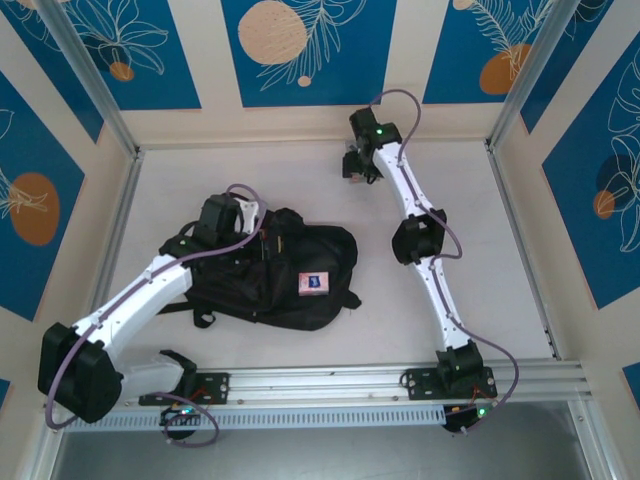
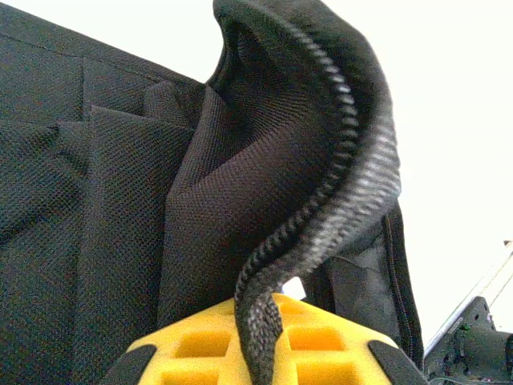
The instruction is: Pack books, pencil case, and school supplies into a backpack
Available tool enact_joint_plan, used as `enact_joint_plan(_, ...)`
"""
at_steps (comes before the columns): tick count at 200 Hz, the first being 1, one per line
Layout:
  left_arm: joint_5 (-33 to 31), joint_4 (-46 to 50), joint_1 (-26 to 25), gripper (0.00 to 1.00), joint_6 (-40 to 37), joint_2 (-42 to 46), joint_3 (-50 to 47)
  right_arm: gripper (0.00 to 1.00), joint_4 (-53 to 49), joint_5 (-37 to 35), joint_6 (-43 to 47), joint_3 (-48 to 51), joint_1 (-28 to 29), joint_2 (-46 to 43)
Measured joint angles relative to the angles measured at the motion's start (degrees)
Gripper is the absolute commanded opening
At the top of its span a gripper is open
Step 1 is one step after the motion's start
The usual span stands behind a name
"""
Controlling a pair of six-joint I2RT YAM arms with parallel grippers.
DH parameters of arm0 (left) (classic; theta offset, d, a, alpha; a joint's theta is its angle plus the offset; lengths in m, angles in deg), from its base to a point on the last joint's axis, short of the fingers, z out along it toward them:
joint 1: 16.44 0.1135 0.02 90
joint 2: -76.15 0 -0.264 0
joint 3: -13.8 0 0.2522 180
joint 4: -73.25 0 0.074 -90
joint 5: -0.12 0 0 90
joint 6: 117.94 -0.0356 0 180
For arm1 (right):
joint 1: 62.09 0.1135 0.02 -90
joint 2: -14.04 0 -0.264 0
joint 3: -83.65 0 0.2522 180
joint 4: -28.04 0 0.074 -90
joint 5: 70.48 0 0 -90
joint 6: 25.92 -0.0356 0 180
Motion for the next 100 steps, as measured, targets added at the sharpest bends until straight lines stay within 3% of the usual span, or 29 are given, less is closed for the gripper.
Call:
enact_joint_plan(66,-1.5,1.9,0.0,0.00,0.0,6.3,1.0,0.72,1.1,-0.8,4.4,24.0,4.4,-35.7)
enact_joint_plan(100,-2.3,5.5,0.0,0.00,0.0,6.7,3.8,0.70,1.4,2.0,7.0,43.7,12.9,-51.6)
